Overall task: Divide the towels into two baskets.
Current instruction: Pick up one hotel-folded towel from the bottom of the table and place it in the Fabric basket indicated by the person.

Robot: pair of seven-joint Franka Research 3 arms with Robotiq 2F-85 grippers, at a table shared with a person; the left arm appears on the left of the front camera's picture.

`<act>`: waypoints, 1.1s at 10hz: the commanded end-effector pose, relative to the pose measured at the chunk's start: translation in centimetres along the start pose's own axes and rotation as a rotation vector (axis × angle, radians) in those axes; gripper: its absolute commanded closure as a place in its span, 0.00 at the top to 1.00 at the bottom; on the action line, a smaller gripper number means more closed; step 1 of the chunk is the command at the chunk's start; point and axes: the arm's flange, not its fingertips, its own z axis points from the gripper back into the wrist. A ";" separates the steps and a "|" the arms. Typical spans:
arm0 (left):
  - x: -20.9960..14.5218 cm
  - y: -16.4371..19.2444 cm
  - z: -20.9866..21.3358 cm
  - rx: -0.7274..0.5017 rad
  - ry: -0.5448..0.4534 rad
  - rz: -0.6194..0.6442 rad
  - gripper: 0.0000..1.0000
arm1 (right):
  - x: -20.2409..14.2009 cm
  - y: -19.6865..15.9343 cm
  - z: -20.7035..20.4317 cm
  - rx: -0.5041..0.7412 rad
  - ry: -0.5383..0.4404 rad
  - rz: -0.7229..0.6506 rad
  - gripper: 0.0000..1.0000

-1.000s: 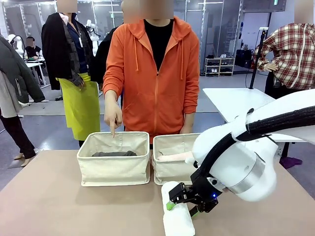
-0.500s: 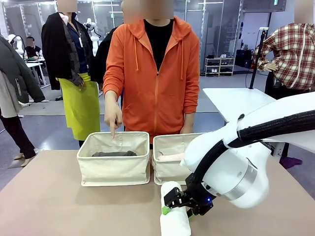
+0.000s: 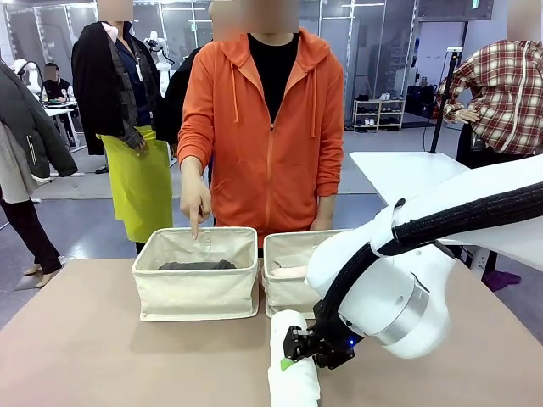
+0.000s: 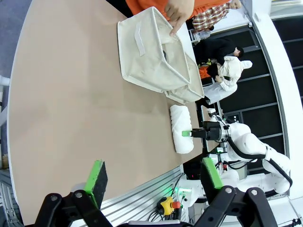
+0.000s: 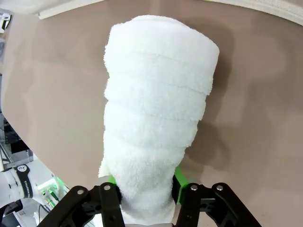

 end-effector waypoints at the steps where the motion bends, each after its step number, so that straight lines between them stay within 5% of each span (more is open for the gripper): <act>1: -0.3 -0.1 0.3 -0.009 0.002 -0.006 1.00 | -0.1 1.0 1.2 -0.022 -0.002 0.056 0.25; 6: -0.3 -0.1 0.3 -0.009 0.002 -0.006 1.00 | 0.3 9.1 8.9 -0.186 0.120 0.562 0.25; 11: -0.3 -0.1 0.3 -0.009 0.002 -0.006 1.00 | -0.2 9.8 9.8 -0.223 0.116 0.612 0.25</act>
